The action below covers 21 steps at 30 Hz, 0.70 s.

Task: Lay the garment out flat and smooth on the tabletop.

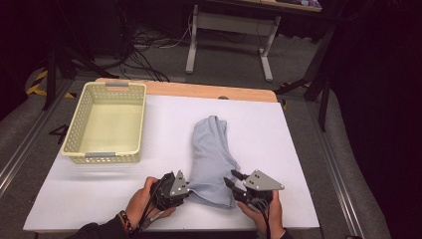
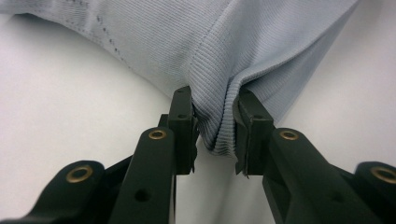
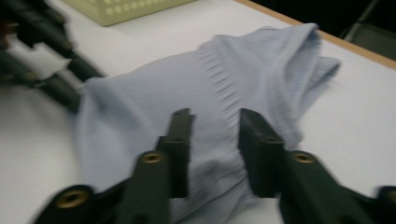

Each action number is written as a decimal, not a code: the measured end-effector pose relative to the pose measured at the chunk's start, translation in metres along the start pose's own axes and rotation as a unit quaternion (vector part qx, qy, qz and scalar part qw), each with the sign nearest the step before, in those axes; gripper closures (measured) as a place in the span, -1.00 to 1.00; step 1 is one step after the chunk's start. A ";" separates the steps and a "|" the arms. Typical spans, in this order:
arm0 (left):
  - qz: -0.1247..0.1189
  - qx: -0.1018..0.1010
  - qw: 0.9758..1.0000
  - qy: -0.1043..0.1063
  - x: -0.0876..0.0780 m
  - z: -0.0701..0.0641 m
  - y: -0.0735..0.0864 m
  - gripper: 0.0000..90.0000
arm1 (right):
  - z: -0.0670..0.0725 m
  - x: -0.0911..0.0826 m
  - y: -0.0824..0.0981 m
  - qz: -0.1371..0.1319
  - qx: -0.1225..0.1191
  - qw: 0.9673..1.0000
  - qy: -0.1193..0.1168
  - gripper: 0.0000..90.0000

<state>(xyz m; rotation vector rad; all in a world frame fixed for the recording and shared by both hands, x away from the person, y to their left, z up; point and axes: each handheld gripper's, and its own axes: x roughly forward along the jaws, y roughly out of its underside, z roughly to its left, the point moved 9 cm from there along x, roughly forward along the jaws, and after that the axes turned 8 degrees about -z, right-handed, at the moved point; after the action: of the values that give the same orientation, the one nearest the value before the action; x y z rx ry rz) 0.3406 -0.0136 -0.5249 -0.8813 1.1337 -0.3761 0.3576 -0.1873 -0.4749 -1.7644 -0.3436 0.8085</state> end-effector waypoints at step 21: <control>-0.026 -0.012 0.999 -0.021 0.005 -0.005 0.003 0.35 | -0.042 0.030 0.006 0.028 0.008 1.000 0.002 0.89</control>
<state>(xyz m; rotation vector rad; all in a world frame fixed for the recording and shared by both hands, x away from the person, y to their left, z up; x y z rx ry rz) 0.3376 -0.0169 -0.5310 -0.9367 1.0801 -0.3866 0.4068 -0.2016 -0.4843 -1.7673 -0.2852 0.8443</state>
